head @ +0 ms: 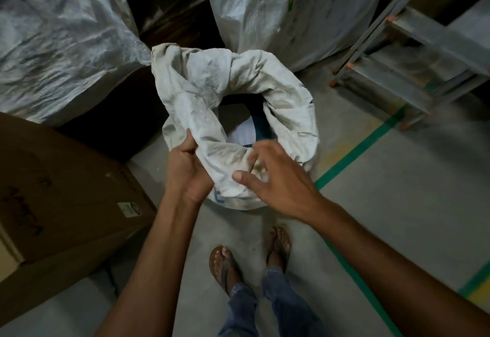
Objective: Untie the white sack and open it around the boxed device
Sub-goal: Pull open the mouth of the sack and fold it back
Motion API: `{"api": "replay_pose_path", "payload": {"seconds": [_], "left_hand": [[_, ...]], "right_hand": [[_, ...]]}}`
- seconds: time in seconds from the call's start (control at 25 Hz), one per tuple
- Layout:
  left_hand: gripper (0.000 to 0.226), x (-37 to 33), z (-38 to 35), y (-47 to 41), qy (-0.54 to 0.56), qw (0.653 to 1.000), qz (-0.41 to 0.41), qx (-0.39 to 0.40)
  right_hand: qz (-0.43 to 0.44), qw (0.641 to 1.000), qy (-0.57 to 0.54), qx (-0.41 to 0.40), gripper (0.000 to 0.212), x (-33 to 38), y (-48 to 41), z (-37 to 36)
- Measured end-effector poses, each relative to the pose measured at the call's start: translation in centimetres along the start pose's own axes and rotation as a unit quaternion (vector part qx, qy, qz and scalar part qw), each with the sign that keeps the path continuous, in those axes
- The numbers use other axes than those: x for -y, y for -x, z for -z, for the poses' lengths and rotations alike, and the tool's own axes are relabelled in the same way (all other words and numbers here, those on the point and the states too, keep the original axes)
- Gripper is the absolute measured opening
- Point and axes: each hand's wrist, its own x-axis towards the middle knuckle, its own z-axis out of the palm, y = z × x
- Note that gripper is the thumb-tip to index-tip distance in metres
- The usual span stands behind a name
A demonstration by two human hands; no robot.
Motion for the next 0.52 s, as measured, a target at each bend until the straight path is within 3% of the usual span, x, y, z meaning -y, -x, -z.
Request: {"api": "replay_pose_path", "payload": {"seconds": [0.08, 0.12, 0.2, 0.28, 0.32, 0.36, 0.4, 0.44, 0.52], "left_hand": [[0.06, 0.9, 0.4, 0.6, 0.024, 0.999, 0.013, 0.046], [0.063, 0.7, 1.1, 0.4, 0.017, 0.999, 0.008, 0.047], [0.065, -0.1, 1.4, 0.1, -0.003, 0.999, -0.012, 0.037], [0.066, -0.6, 1.8, 0.1, -0.145, 0.986, -0.082, -0.023], [0.067, -1.1, 2.0, 0.4, -0.311, 0.929, -0.176, -0.09], [0.073, -1.7, 2.4, 0.6, -0.503, 0.806, -0.283, -0.134], [0.086, -2.5, 2.6, 1.0, -0.651, 0.657, -0.365, -0.107], [0.101, -3.8, 2.3, 1.3, -0.757, 0.521, -0.391, -0.044], [0.117, -6.7, 1.0, 0.8, -0.876, 0.332, -0.339, 0.089]], "right_hand": [[-0.008, 0.999, 0.02, 0.046, 0.084, 0.6, -2.0, 0.0], [-0.01, 0.995, 0.03, 0.099, 0.085, 0.8, -2.8, -0.4], [-0.009, 0.99, 0.071, 0.118, 0.059, 0.8, -3.2, -1.1], [-0.005, 0.993, 0.107, 0.048, 0.039, 0.6, -2.6, -1.1], [0.001, 0.993, 0.118, 0.013, 0.036, 0.5, -2.1, -1.1], [0.004, 0.991, 0.132, -0.008, 0.037, 0.4, -1.6, -1.2], [0.011, 0.989, 0.145, -0.021, 0.039, 0.3, -1.1, -1.1], [0.022, 0.986, 0.16, -0.029, 0.04, 0.2, -0.7, -0.9], [0.064, 0.978, 0.195, -0.035, 0.036, -0.4, -0.2, -0.4]]}}
